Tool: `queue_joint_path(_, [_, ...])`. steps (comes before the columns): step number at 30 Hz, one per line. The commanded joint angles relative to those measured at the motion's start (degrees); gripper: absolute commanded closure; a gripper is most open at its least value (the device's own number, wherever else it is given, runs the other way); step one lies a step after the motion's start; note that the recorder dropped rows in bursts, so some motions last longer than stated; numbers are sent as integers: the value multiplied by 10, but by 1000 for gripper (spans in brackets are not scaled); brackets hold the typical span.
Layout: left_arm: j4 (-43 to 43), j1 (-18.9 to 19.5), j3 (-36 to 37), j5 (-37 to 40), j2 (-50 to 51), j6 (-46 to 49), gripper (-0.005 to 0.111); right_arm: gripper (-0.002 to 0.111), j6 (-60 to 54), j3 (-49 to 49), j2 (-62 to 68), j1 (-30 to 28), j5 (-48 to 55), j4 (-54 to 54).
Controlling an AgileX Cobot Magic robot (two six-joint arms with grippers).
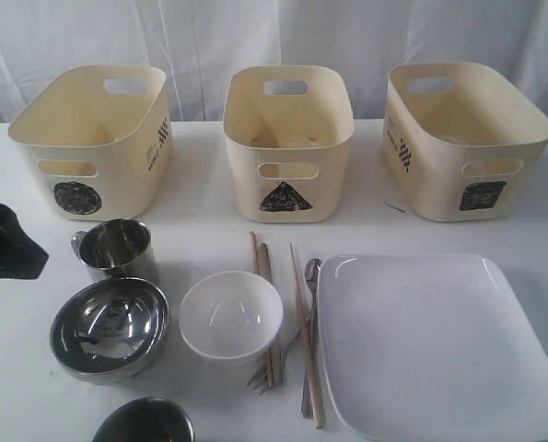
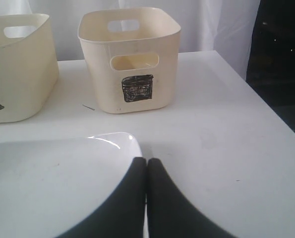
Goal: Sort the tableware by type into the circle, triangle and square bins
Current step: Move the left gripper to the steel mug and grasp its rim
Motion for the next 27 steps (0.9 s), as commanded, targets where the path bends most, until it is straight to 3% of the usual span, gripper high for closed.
queue_joint_path(1, [-15, 23, -4, -12, 34, 1, 55, 108, -6, 3, -3, 3, -8, 0])
queue_joint_path(8, [-29, 64, -7, -97, 104, 11, 55, 108, -6, 3, -3, 3, -8, 0])
queue_joint_path(16, [-73, 67, -7, -229, 189, -31, 53, 108, -6, 3, -3, 3, -8, 0])
queue_joint_path(20, [-73, 67, -7, -249, 230, -79, 44, 108, -6, 3, -3, 3, -8, 0])
queue_joint_path(27, [-73, 67, -7, -276, 265, -80, 44, 108, -6, 3, -3, 3, -8, 0])
